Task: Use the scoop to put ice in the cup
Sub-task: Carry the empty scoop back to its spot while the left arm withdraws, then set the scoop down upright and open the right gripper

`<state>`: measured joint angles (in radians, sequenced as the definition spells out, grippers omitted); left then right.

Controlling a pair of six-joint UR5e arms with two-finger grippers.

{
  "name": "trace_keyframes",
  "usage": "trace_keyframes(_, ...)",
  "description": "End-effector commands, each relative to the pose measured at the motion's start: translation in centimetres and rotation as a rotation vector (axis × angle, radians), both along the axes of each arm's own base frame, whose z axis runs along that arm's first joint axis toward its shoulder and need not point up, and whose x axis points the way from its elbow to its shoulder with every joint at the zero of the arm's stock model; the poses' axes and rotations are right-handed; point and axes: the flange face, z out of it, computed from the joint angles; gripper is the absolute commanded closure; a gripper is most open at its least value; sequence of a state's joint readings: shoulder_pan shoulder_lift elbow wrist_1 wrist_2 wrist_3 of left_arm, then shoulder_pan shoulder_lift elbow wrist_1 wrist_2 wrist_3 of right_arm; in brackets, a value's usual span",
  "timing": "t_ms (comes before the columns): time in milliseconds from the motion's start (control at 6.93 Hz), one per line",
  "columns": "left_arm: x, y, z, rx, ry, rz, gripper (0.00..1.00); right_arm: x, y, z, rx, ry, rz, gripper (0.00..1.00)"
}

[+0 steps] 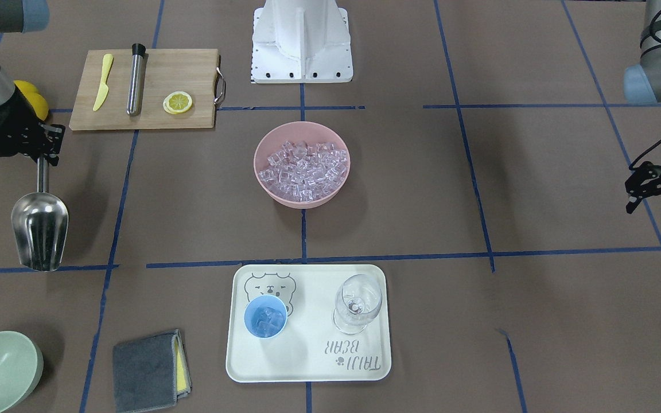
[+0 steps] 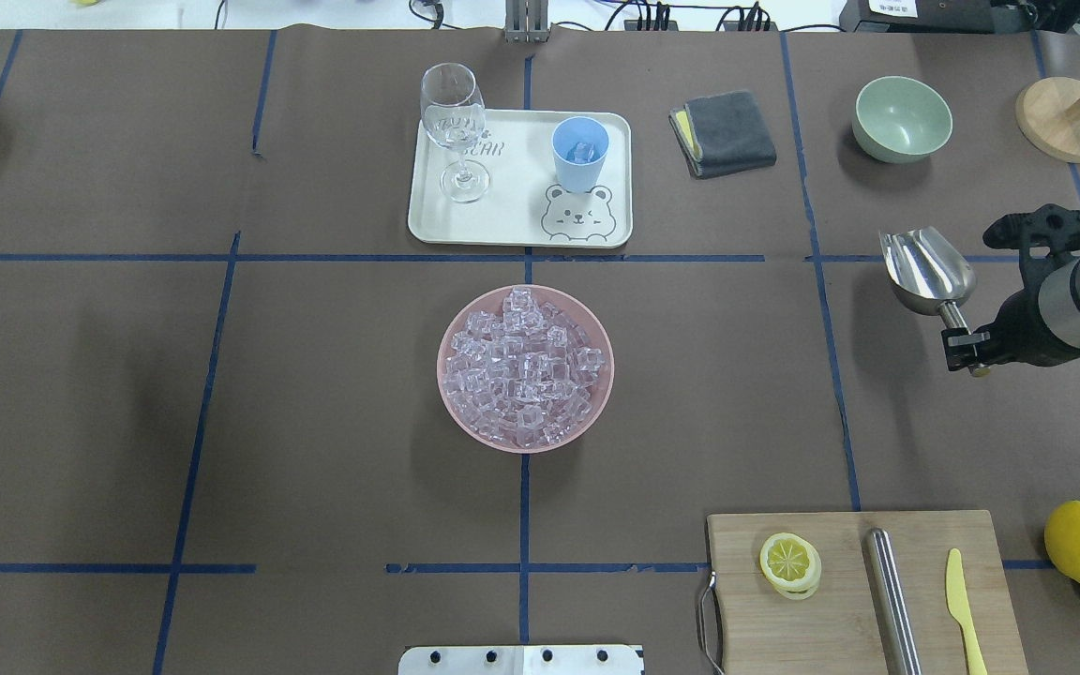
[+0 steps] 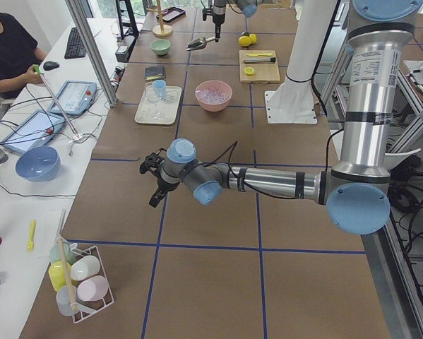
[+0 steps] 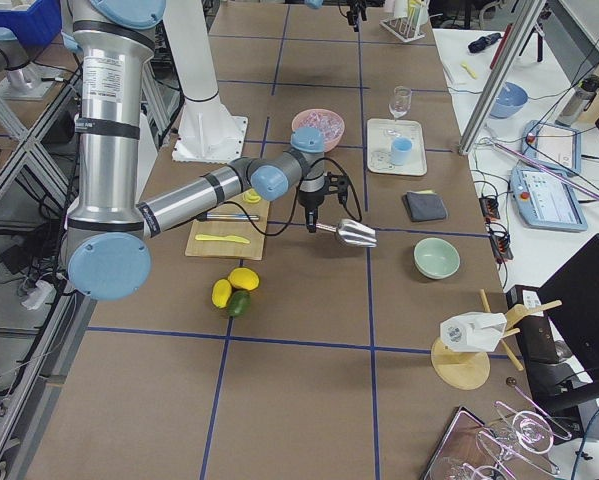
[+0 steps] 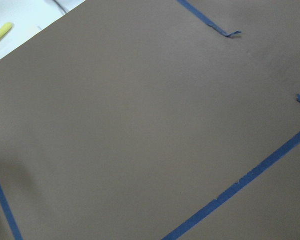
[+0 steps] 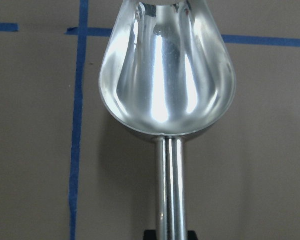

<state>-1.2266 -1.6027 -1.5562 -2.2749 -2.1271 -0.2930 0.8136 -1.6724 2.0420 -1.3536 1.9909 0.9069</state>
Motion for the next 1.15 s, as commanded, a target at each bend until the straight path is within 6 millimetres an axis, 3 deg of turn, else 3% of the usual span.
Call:
trace_keyframes(0,-1.0,0.5,-1.0,-0.078,0.044,0.021,0.0,-2.1,1.7,0.5,-0.012,0.004,0.008,0.97)
trace_keyframes(144,-1.1,0.7,-0.9,-0.092,0.04,0.021,0.0,-3.2,2.5,0.8,-0.014,0.011,-0.019,0.83)
trace_keyframes(433,-1.1,0.8,-1.0,-0.114,0.033,0.02,0.0,-3.7,2.8,0.9,-0.018,0.013,-0.026,0.64)
trace_keyframes(866,-1.3,1.2,-1.1,-0.113,0.033,0.02,0.0,-4.0,3.0,1.6,-0.029,0.023,-0.035,0.5)
trace_keyframes(1010,-1.3,1.2,-1.0,-0.124,0.03,0.02,0.0,-4.0,2.9,1.4,-0.024,0.019,-0.034,0.15)
